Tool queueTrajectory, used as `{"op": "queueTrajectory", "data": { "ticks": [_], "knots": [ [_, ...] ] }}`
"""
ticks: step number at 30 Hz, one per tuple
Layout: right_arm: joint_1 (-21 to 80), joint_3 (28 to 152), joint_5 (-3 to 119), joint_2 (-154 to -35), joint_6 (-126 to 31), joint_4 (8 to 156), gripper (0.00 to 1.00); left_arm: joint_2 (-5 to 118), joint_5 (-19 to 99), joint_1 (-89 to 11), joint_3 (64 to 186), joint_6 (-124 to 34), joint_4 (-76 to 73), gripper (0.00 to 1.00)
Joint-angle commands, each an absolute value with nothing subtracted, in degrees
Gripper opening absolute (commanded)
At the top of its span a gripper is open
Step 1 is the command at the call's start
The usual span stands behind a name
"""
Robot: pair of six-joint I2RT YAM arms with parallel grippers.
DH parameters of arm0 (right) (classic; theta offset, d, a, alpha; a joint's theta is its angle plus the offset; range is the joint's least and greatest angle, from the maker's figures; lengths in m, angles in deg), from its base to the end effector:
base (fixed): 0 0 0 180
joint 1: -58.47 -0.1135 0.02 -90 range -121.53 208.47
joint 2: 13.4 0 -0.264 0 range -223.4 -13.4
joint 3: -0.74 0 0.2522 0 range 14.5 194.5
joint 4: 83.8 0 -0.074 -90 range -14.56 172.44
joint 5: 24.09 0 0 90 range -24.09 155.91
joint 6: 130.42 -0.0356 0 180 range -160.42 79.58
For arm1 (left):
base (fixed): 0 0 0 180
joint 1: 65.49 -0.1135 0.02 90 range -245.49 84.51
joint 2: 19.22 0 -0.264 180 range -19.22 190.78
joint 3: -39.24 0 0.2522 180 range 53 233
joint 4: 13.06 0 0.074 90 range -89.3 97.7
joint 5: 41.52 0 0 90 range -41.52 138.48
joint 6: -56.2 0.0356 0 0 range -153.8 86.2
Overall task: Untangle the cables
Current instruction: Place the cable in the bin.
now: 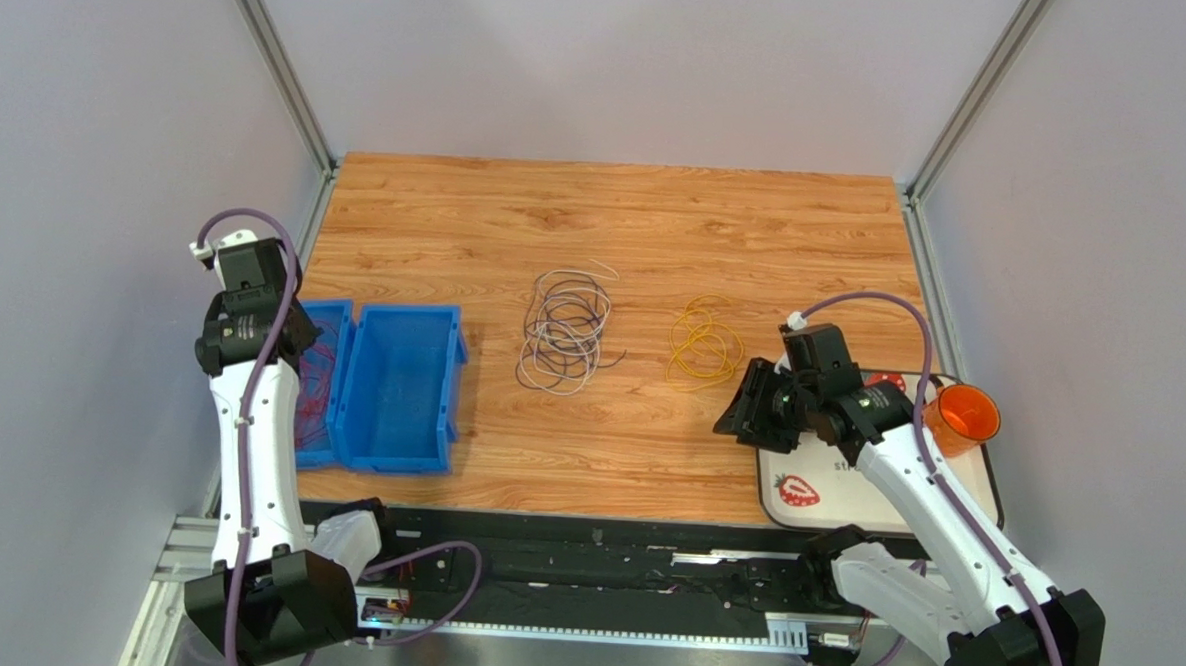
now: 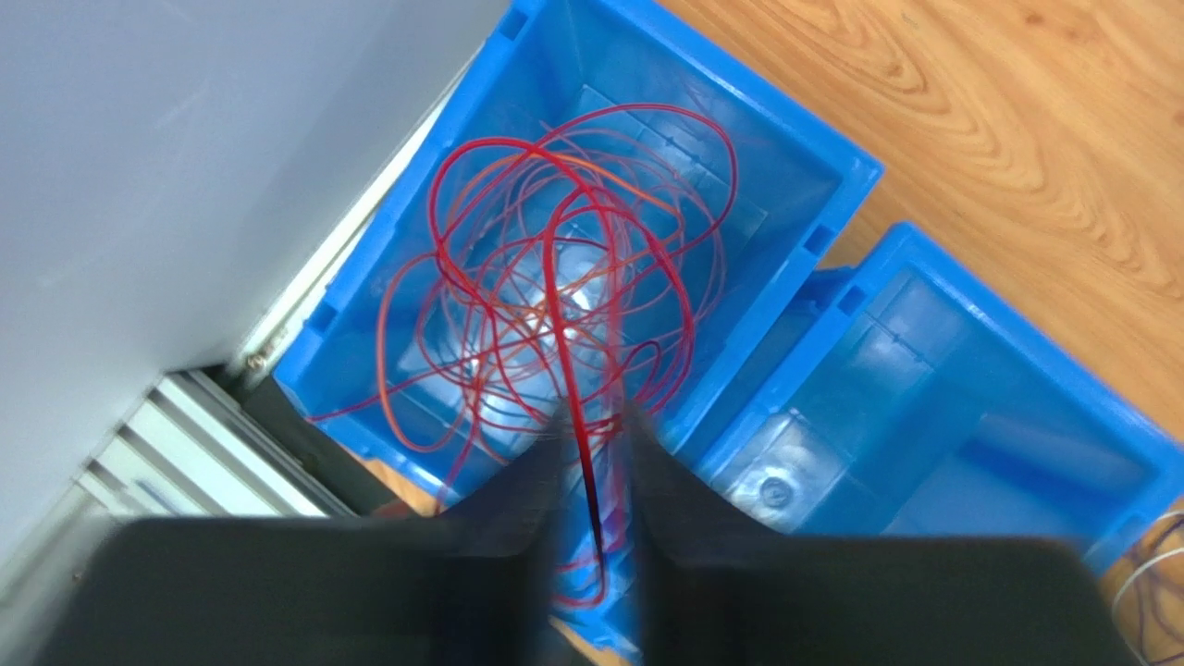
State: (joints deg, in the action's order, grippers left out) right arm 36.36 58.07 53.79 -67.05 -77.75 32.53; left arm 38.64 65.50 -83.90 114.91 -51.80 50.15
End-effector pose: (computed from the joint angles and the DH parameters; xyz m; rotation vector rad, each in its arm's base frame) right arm 0.1543 0.0708 0.2481 0.2840 2.7108 0.6132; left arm 0.1822 0.0716 0.3373 -0.8683 2.1802 0.3539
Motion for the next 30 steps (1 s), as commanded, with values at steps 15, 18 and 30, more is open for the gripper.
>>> {"op": "queueTrajectory", "data": {
  "ticks": [15, 18, 30],
  "knots": [
    [34.0, 59.7, 53.6, -67.1, -80.6, 33.7, 0.45, 37.7, 53.9, -86.5, 113.7, -54.2, 46.1, 0.82],
    [33.7, 59.4, 53.5, -67.8, -81.0, 34.7, 0.45, 38.6, 50.3, -86.5, 112.7, -55.6, 46.1, 0.78],
    [31.6, 61.9, 54.8, -68.9, -80.9, 32.5, 0.45, 35.6, 54.7, -89.4, 105.1, -71.6, 42.2, 0.79]
  ]
}}
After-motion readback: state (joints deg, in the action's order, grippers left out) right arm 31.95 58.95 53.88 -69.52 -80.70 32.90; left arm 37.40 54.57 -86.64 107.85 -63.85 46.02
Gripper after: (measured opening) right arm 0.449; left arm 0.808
